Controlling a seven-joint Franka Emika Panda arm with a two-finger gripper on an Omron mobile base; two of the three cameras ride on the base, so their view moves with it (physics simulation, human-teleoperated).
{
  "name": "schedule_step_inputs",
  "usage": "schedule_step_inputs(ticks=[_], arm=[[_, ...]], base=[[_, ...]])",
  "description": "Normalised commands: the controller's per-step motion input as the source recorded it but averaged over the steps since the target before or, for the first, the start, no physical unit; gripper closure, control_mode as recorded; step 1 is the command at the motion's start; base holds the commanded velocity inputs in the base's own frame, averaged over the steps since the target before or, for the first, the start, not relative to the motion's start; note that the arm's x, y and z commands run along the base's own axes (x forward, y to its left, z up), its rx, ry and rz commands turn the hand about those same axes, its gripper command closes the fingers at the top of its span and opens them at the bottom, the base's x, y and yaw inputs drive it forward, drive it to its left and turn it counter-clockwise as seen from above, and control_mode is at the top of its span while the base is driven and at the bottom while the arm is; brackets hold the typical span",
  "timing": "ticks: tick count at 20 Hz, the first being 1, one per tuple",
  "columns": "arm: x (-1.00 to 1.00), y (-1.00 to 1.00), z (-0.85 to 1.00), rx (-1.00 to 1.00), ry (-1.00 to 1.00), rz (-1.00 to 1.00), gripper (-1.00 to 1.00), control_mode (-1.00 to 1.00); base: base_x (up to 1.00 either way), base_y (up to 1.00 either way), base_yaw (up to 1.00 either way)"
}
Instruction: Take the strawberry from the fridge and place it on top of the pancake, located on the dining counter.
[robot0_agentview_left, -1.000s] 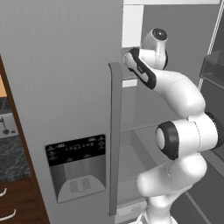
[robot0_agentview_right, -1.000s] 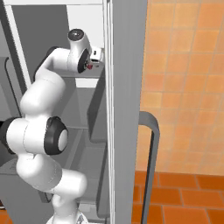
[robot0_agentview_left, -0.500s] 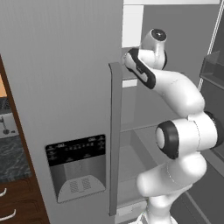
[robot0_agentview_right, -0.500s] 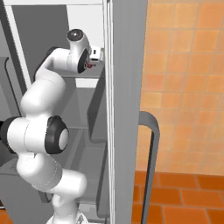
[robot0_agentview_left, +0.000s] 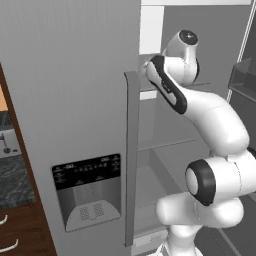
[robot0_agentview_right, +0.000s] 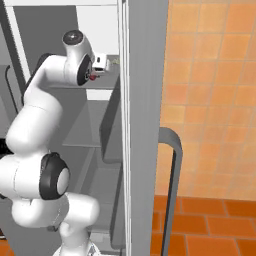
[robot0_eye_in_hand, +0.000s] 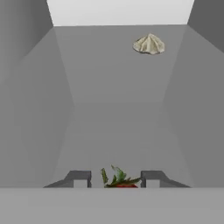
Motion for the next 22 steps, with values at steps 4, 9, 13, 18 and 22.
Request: schedule_step_inputs(ticks=[4, 9, 13, 18, 22], arm=[[-1.0, 0.18, 0.18, 0.0, -0.02, 0.0, 1.0, -1.0], [-1.0, 0.0, 0.04, 0.0, -0.07, 0.0, 1.0, -1.0], [-0.29, 0.0, -0.02, 0.0, 0.01, 0.0, 1.0, -1.0], [-0.21, 0.0, -0.03, 0.0, -0.04, 0.0, 1.0, 1.0], [0.0, 0.0, 0.0, 0.0, 0.0, 0.0, 1.0, 1.0]], base=[[0.0, 0.0, 0.0], [0.0, 0.0, 0.0], [0.0, 0.0, 0.0], [-0.2, 0.0, 0.0], [-1.0, 0.18, 0.0]])
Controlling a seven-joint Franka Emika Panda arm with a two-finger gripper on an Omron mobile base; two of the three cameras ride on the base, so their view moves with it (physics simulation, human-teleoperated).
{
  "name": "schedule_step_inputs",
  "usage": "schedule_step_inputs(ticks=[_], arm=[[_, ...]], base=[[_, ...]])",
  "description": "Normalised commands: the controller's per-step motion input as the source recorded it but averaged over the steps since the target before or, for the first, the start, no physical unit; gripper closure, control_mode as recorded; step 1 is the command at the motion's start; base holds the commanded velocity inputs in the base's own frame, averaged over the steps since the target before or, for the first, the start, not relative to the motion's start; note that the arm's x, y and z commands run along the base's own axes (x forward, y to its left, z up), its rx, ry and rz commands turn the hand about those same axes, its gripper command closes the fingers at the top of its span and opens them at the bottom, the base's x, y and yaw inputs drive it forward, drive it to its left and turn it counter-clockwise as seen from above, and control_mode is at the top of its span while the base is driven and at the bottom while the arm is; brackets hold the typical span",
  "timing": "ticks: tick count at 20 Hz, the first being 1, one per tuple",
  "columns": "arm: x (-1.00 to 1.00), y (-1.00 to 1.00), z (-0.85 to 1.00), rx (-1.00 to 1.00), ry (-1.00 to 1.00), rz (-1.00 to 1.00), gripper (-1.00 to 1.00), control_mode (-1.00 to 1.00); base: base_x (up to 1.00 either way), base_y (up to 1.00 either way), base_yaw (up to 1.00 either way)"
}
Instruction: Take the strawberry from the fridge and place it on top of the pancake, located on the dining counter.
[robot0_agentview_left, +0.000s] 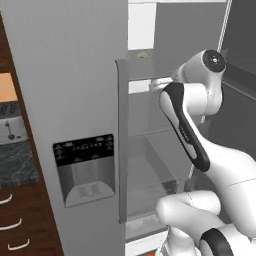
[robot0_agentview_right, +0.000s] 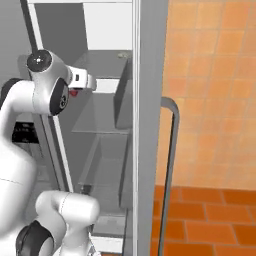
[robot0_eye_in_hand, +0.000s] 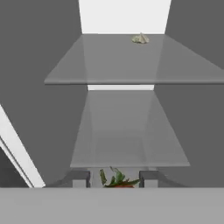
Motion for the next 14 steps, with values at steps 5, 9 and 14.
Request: schedule_step_inputs(ticks=[5, 9, 14], arm=[[0.0, 0.0, 0.0, 0.0, 0.0, 0.0, 1.0, 1.0], [0.0, 0.0, 0.0, 0.0, 0.0, 0.0, 1.0, 1.0], [0.0, 0.0, 0.0, 0.0, 0.0, 0.0, 1.0, 1.0]], base=[[-0.95, 0.81, -0.22], [-0.67, 0.78, -0.56], [-0.7, 0.42, -0.71]])
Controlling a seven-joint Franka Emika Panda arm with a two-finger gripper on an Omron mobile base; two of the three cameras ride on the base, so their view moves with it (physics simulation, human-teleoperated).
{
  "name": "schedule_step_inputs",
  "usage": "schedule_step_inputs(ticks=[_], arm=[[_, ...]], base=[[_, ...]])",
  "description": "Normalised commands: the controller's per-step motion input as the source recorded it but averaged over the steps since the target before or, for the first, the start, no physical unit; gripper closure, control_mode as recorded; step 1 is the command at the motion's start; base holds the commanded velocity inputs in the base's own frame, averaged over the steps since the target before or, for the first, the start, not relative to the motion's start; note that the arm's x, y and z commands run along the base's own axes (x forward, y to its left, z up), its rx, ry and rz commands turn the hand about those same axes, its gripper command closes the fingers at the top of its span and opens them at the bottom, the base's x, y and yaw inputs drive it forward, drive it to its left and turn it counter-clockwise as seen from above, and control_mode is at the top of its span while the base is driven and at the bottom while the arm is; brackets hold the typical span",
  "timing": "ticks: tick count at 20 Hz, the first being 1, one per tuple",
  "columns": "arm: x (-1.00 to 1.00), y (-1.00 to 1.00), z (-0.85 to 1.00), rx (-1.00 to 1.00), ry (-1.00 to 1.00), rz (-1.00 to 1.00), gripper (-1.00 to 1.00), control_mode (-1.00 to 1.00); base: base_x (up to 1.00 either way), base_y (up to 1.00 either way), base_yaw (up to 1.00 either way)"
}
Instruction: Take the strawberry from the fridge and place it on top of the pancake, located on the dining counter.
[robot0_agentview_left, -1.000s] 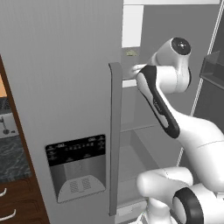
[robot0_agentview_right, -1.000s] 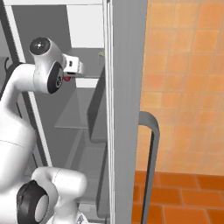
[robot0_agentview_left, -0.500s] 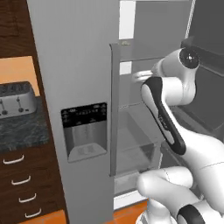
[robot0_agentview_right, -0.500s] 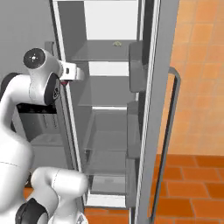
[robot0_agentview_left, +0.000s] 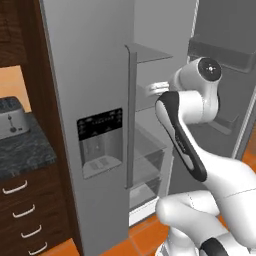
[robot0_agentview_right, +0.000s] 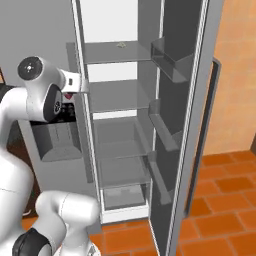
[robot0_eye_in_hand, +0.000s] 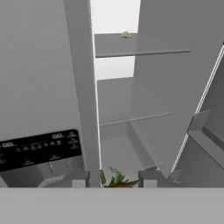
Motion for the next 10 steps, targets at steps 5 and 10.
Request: schedule_step_inputs(ticks=[5, 10], arm=[[0.0, 0.0, 0.0, 0.0, 0.0, 0.0, 1.0, 1.0], [0.0, 0.0, 0.0, 0.0, 0.0, 0.0, 1.0, 1.0]], base=[[-0.76, 0.26, -0.8], [-0.71, 0.36, -0.79]])
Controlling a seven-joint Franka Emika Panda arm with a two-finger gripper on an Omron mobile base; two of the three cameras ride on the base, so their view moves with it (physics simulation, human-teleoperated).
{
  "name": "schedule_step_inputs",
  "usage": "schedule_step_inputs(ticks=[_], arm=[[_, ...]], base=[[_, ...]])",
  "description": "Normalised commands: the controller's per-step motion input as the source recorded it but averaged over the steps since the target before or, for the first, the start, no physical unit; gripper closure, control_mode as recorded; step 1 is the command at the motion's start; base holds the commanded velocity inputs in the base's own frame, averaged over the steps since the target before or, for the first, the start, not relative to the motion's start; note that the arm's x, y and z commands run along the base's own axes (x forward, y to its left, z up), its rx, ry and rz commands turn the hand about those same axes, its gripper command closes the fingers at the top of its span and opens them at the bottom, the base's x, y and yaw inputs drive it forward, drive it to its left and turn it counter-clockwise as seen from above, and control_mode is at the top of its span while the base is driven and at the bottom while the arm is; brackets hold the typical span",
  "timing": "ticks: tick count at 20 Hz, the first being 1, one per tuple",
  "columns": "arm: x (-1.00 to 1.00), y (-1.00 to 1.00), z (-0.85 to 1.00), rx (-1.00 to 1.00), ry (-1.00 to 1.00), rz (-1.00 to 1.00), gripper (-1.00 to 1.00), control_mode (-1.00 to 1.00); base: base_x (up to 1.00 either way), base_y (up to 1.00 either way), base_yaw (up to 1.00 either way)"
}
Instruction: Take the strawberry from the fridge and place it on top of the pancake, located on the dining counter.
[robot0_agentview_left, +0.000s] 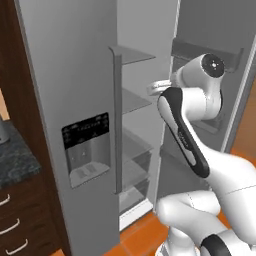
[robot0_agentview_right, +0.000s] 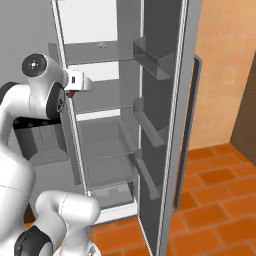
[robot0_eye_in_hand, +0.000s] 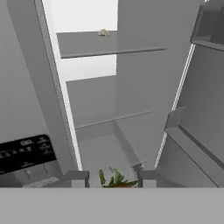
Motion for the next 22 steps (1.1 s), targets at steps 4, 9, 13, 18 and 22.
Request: schedule_step_inputs(ticks=[4, 9, 13, 18, 22], arm=[[0.0, 0.0, 0.0, 0.0, 0.0, 0.0, 1.0, 1.0], [0.0, 0.0, 0.0, 0.0, 0.0, 0.0, 1.0, 1.0], [0.0, 0.0, 0.0, 0.0, 0.0, 0.0, 1.0, 1.0], [0.0, 0.0, 0.0, 0.0, 0.0, 0.0, 1.0, 1.0], [0.0, 0.0, 0.0, 0.0, 0.0, 0.0, 1.0, 1.0]], base=[[-0.13, 0.93, -0.56], [-0.49, 0.96, -0.47], [-0.61, 0.18, -0.86], [-0.32, 0.02, -0.97], [-0.1, -0.01, -0.95]])
